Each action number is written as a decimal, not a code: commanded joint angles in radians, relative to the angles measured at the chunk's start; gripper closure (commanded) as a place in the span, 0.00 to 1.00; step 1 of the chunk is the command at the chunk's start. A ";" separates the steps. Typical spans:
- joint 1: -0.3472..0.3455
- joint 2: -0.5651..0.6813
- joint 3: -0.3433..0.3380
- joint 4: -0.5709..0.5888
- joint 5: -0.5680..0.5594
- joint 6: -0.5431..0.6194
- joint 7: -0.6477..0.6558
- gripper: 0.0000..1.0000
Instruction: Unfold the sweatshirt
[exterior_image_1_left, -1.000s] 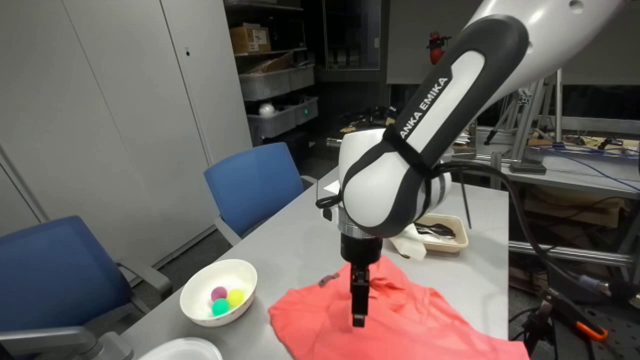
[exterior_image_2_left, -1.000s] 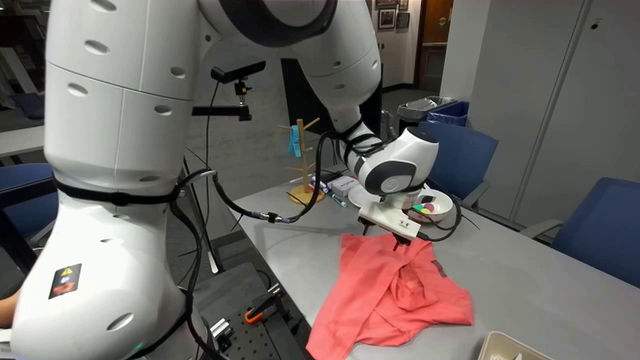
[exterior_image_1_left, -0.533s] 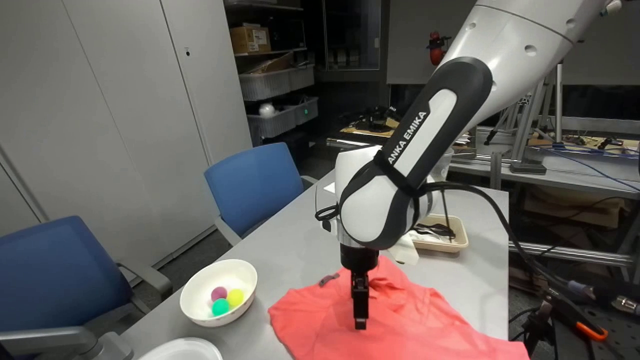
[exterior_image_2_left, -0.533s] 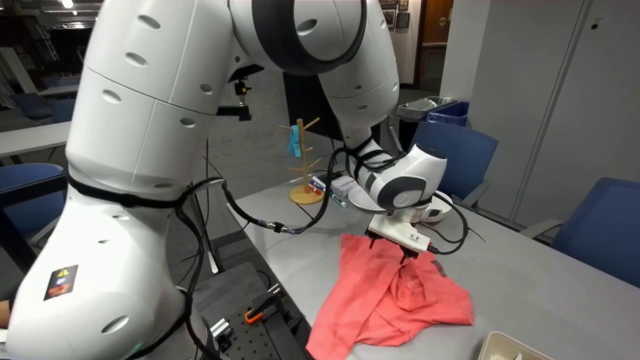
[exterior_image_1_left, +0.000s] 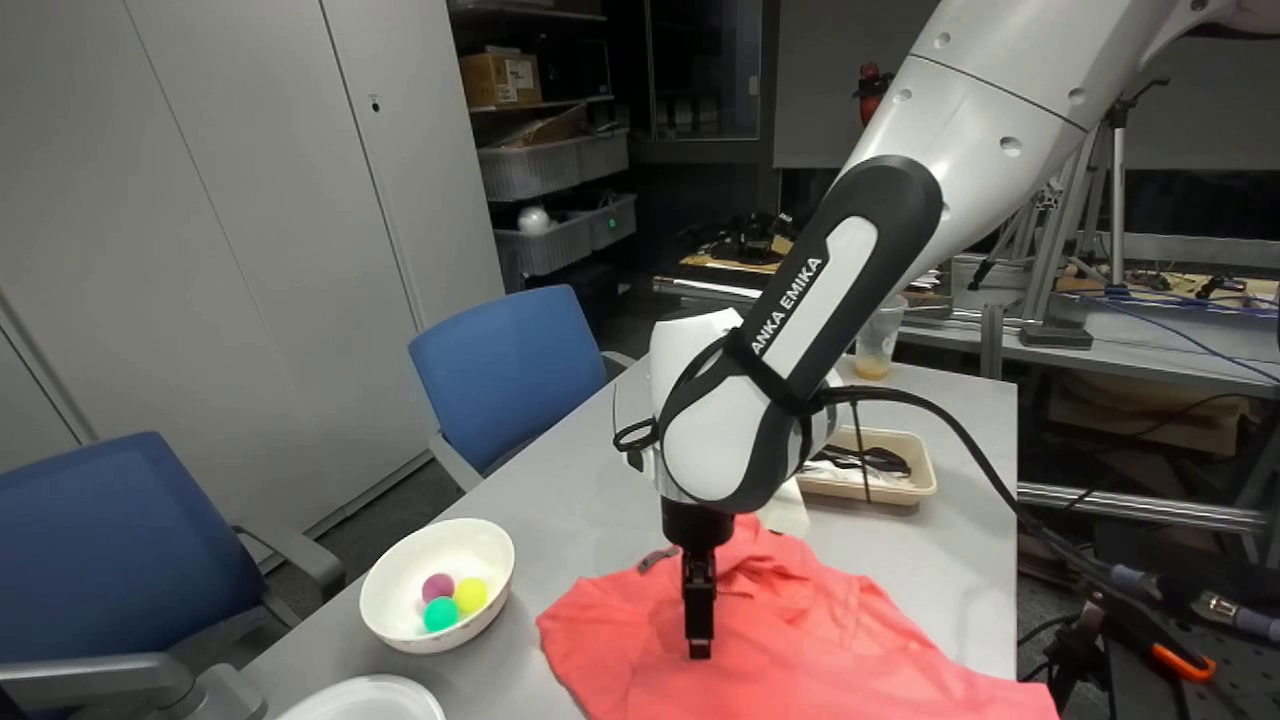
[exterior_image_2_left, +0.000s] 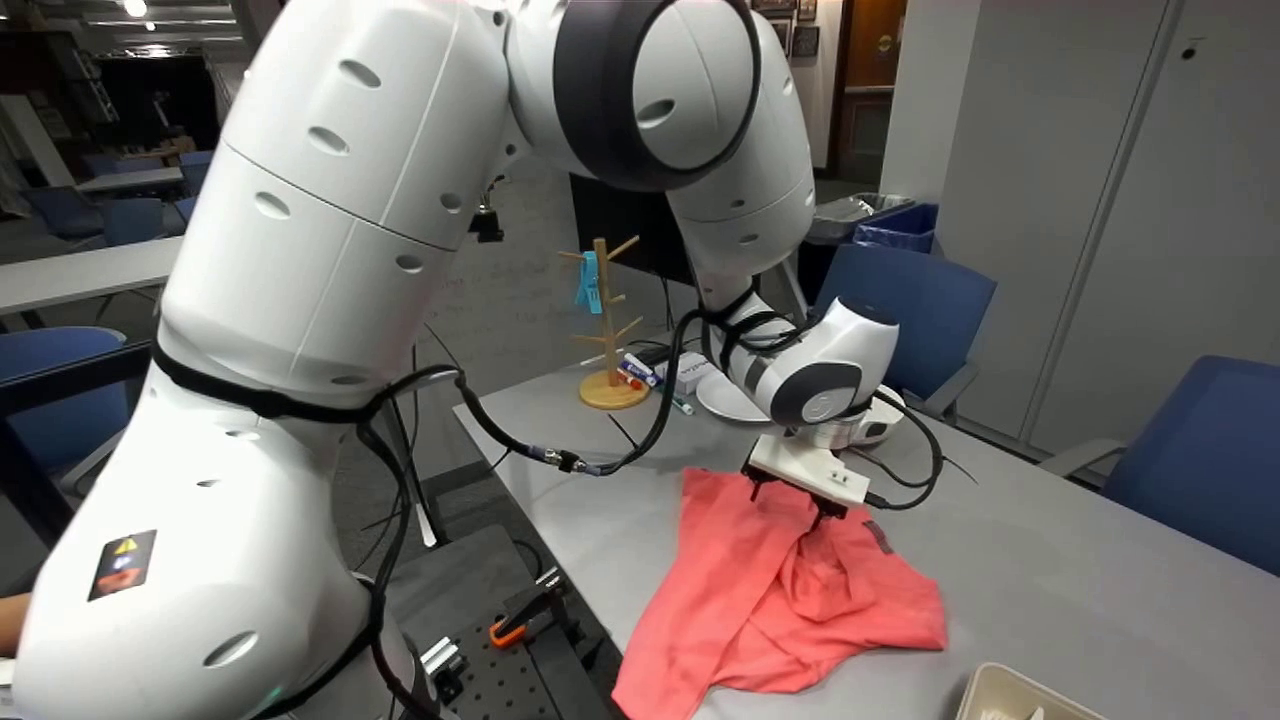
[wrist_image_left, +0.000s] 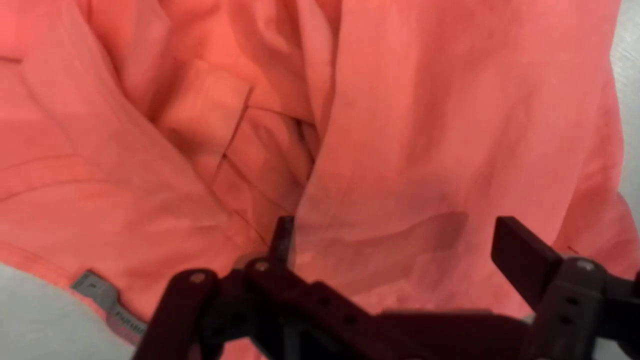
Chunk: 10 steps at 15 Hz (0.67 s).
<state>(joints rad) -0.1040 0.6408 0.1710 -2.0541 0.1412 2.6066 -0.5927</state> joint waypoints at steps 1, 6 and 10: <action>0.010 0.053 -0.010 0.078 -0.049 0.004 0.055 0.00; 0.006 0.099 -0.010 0.135 -0.075 -0.014 0.107 0.13; 0.005 0.128 -0.012 0.160 -0.078 -0.023 0.127 0.19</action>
<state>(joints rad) -0.1040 0.7331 0.1659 -1.9430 0.1011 2.6057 -0.5062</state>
